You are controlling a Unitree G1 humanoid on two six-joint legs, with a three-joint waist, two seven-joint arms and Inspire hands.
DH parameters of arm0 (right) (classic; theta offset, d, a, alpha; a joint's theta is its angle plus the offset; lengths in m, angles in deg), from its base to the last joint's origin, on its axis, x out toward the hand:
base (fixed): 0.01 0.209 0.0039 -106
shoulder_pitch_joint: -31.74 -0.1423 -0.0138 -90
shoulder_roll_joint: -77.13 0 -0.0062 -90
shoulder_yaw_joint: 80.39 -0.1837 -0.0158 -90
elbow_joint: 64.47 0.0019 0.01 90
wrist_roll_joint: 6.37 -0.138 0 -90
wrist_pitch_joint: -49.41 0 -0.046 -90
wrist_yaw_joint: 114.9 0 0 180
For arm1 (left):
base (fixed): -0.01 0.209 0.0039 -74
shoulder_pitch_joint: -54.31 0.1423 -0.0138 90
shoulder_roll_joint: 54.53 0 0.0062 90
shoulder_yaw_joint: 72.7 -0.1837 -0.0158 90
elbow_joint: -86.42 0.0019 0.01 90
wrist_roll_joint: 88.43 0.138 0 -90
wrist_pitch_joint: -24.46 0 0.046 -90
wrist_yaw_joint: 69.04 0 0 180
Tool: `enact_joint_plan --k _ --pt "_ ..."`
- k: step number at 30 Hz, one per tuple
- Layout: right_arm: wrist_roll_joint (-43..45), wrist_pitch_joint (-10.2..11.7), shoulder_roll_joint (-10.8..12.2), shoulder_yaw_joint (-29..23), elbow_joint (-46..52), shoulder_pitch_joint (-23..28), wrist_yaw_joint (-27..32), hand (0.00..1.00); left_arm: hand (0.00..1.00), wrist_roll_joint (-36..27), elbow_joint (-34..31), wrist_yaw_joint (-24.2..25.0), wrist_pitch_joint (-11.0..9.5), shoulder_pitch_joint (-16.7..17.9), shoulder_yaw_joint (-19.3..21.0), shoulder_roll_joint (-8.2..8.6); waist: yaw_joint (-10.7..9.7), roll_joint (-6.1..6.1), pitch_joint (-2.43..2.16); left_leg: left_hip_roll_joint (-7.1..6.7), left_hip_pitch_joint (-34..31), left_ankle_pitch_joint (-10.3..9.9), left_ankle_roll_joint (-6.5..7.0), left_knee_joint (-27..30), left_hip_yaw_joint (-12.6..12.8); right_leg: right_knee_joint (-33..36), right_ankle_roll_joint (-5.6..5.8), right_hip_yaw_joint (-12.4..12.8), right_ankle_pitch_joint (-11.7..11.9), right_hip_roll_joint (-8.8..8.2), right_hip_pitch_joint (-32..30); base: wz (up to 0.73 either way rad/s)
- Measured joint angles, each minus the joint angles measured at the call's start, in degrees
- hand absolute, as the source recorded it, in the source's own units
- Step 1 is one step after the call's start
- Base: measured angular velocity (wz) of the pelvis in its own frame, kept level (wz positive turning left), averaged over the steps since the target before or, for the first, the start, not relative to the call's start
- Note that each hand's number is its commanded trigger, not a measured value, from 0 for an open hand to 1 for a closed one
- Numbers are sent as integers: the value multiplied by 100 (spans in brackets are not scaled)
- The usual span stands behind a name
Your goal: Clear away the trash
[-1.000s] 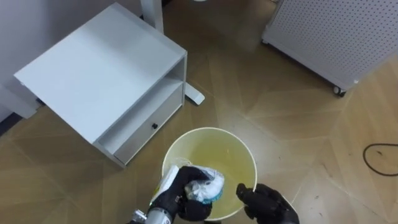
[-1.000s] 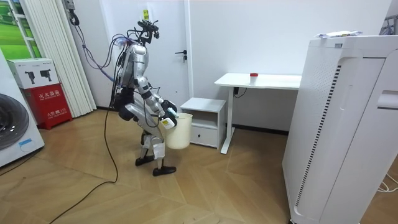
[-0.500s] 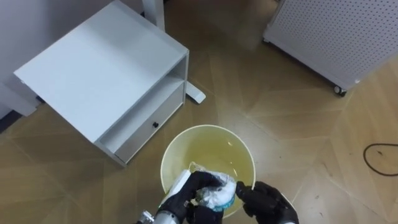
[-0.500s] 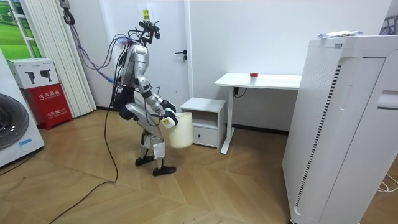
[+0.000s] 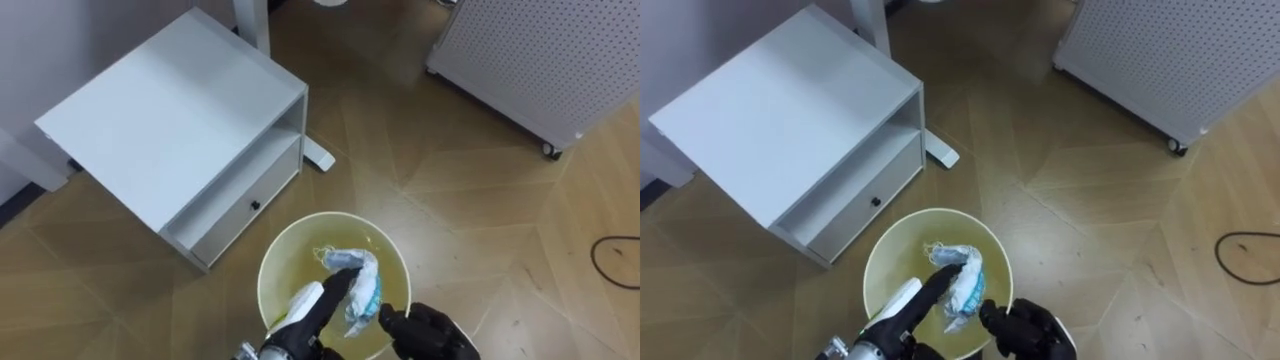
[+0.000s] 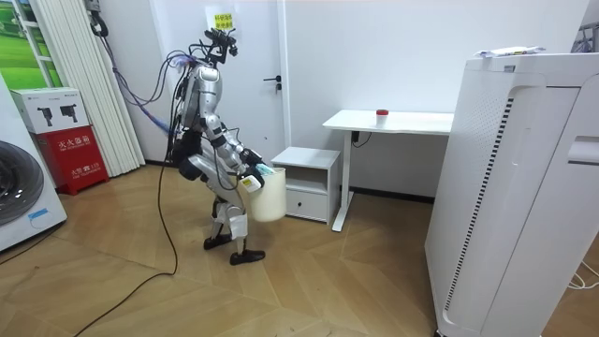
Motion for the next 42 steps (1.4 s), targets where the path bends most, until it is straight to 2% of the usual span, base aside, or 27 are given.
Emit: enact_joint_plan --k 1,5,9,11,15,17,19,21,22,23,25,28,30,32,33,35,36,38,39,41,42 --pt "-12 0 -23 0 -95 33 -115 100 0 59 -2 -22 0 32 9 -10 19 52 -7 -3 99 1 0 -56 2 -20 9 1 6 -2 102 4" --pt "-115 -12 -103 4 -92 295 -300 100 0 157 -9 -46 0 209 42 -97 124 71 -16 -80 573 13 -10 -307 106 -49 54 156 -45 -16 417 -10" --pt "-64 -50 -266 -5 -86 465 -387 100 0 350 -156 -40 0 290 238 -224 114 131 -7 -106 988 15 -16 -470 111 -135 68 145 -94 -28 804 0" --pt "-71 -83 -344 -14 -86 471 -386 100 0 363 -169 -45 -5 291 320 -226 117 149 -9 -100 1192 21 -24 -568 113 -282 101 139 -94 -19 1018 -2" --pt "84 -96 -350 -181 -60 520 -431 100 0 619 -365 -26 -8 520 416 -239 49 187 -13 -103 1785 39 -43 -897 125 -601 119 132 -65 33 1633 -2" --pt "273 -97 -345 -330 -33 543 -506 100 0 697 -602 55 -15 709 463 -316 11 236 -40 -115 2025 56 -41 -1076 160 -812 146 155 -24 81 1872 -7" --pt "416 -93 -390 -435 312 729 -517 100 0 858 -1125 261 -23 1007 545 -491 -54 292 -77 -172 2318 129 -28 -1378 184 -1091 178 162 47 96 2169 -6" --pt "691 -95 -407 -599 462 851 -611 100 0 1069 -1381 381 -41 1122 654 -604 -125 305 -84 -193 2538 193 -13 -1612 191 -1235 199 165 65 78 2359 2" --pt "846 -104 -415 -701 539 924 -701 100 0 1116 -1483 470 -42 1172 680 -723 -193 316 -95 -221 2701 213 -5 -1751 207 -1274 219 177 59 67 2473 0" --pt "885 -110 -416 -735 595 955 -726 100 0 1117 -1524 521 -41 1190 678 -769 -214 319 -96 -266 2788 222 3 -1808 222 -1290 229 199 51 72 2531 -11" --pt "1065 -119 -425 -812 681 966 -770 100 0 1210 -1636 772 -39 1229 683 -1024 -275 326 -102 -307 3112 242 30 -2086 285 -1303 272 307 -9 67 2700 -23" --pt "1092 -196 -497 -840 808 1010 -771 100 0 1238 -1781 1003 -38 1379 718 -1178 -387 373 -135 -390 3365 259 51 -2267 369 -1328 299 292 -48 42 2847 -15" --pt "1190 -249 -612 -972 1174 1182 -773 100 0 1234 -1976 1252 8 1461 726 -1466 -438 399 -151 -391 3561 259 58 -2349 432 -1334 307 268 -53 28 2945 -22" --pt "1351 -243 -624 -1036 1369 1249 -772 100 0 1195 -2398 1388 38 1572 757 -1701 -499 413 -155 -399 3647 252 71 -2347 493 -1374 309 169 -49 6 3037 -20" --pt "1278 -244 -641 -1035 1370 1284 -772 100 0 1151 -2528 1433 41 1577 816 -1729 -487 418 -156 -387 3763 247 79 -2347 613 -1392 297 79 -39 -2 3125 -29" --pt "1232 -245 -644 -1081 1470 1357 -752 100 0 946 -2694 1451 46 1572 979 -1708 -502 509 -182 -377 3869 216 134 -2407 707 -1423 281 -48 -9 -21 3227 -25" --pt "1254 -244 -643 -1177 1579 1440 -737 100 0 746 -2794 1449 44 1595 1207 -1628 -478 598 -212 -358 3959 170 206 -2531 779 -1439 289 -92 -2 -17 3277 -15" --pt "1337 -241 -631 -1341 1697 1567 -670 100 0 531 -3025 1443 85 1633 1581 -1477 -474 692 -216 -268 4131 193 193 -2660 1233 -980 256 -412 -293 -178 3323 0" --pt "1476 -239 -631 -1476 1717 1606 -621 100 0 444 -3359 1422 86 1690 1815 -1422 -433 684 -219 -284 4314 280 153 -2888 1579 -527 310 -568 -650 -320 3389 12" --pt "1530 -238 -662 -1576 1740 1656 -485 100 0 193 -3886 1402 82 1768 2102 -1381 -327 637 -222 -353 4569 385 84 -3143 1873 -292 348 -708 -987 -471 3594 3" --pt "1617 -238 -662 -1605 1773 1687 -434 100 0 115 -4256 1335 61 1892 2434 -1281 -238 551 -201 -414 4665 411 51 -3150 1894 -425 305 -699 -1083 -468 3664 -12"
